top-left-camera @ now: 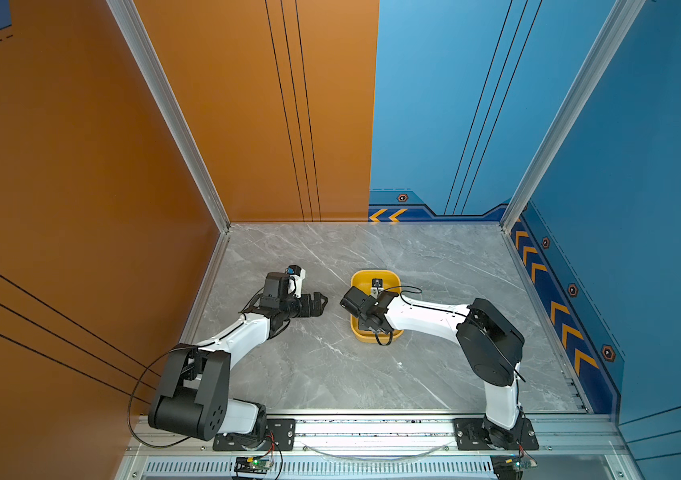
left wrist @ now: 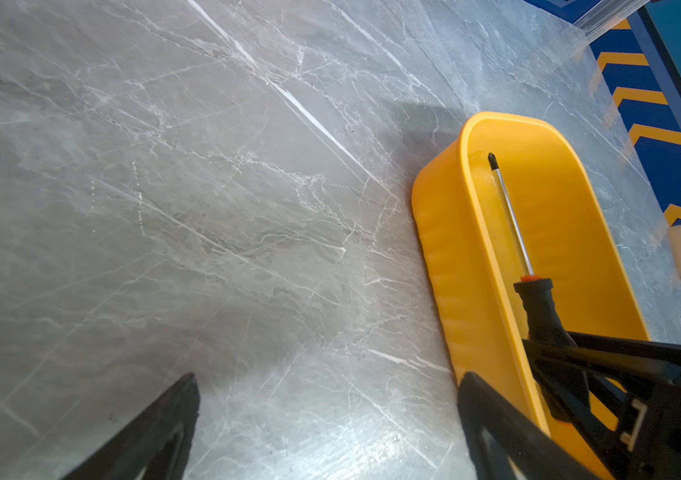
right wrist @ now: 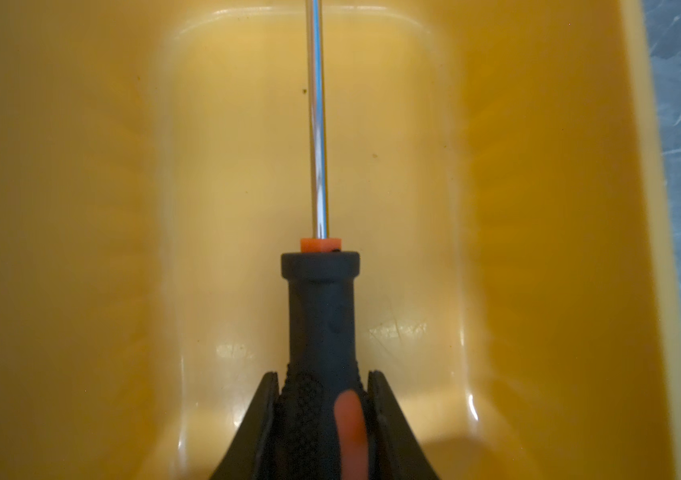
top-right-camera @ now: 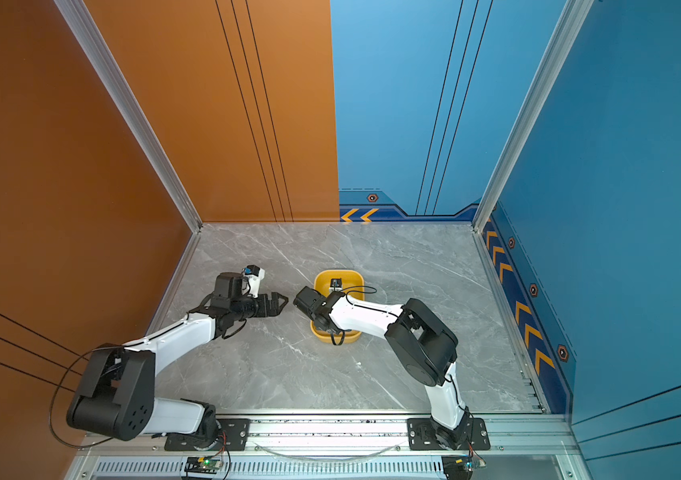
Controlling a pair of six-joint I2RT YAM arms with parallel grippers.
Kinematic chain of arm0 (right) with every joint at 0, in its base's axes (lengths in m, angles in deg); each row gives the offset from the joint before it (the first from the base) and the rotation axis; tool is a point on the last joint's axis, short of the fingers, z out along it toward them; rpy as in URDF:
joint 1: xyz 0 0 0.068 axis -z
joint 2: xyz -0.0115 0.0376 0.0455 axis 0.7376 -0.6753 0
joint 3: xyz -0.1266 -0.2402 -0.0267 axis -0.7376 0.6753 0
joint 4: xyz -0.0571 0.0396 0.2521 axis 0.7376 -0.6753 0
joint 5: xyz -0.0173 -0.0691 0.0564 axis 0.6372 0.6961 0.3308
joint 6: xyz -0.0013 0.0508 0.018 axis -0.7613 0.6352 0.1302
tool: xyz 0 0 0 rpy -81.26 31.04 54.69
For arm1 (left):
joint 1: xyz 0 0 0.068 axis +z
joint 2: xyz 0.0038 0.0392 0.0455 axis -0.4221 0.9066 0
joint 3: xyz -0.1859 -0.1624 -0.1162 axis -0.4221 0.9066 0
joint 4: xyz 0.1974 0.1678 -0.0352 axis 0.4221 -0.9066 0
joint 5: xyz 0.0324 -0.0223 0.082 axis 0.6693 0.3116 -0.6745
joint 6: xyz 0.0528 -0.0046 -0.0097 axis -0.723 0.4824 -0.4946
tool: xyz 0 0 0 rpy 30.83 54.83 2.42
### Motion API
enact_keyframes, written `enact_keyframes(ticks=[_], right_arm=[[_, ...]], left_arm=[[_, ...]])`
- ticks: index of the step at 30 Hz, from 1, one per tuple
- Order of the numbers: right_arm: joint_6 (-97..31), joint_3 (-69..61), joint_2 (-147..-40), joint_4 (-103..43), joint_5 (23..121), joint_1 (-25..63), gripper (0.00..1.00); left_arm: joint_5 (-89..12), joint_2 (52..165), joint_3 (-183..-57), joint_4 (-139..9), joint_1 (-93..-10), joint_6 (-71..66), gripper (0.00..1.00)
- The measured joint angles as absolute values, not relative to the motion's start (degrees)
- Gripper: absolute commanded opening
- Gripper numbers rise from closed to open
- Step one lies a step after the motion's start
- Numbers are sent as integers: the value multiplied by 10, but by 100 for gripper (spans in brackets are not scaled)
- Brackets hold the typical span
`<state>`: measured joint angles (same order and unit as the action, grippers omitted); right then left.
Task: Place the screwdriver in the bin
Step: 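Lower the screwdriver into the yellow bin and open the right gripper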
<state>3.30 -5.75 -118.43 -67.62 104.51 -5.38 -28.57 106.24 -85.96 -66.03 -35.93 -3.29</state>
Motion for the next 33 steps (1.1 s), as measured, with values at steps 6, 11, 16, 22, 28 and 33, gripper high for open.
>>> enact_keyframes(ticks=[6,11,16,22,28,33], right_arm=[[33,-57,-1193,-676,1037,-51,11],[32,-57,-1201,-676,1032,-49,13],[32,-57,-1208,-676,1030,-49,14],[32,-58,-1208,-676,1030,-47,28],[30,-58,-1208,-675,1028,-45,42],[30,-59,-1208,-675,1027,-45,49]], left_arm=[[-286,1062,-860,-660,-359,-33,98],[-286,1063,-860,-660,-359,-33,98],[-286,1063,-860,-660,-359,-33,98],[-286,1063,-860,-660,-359,-33,98],[-286,1063,-860,-660,-359,-33,98],[-286,1063,-860,-660,-359,-33,98]])
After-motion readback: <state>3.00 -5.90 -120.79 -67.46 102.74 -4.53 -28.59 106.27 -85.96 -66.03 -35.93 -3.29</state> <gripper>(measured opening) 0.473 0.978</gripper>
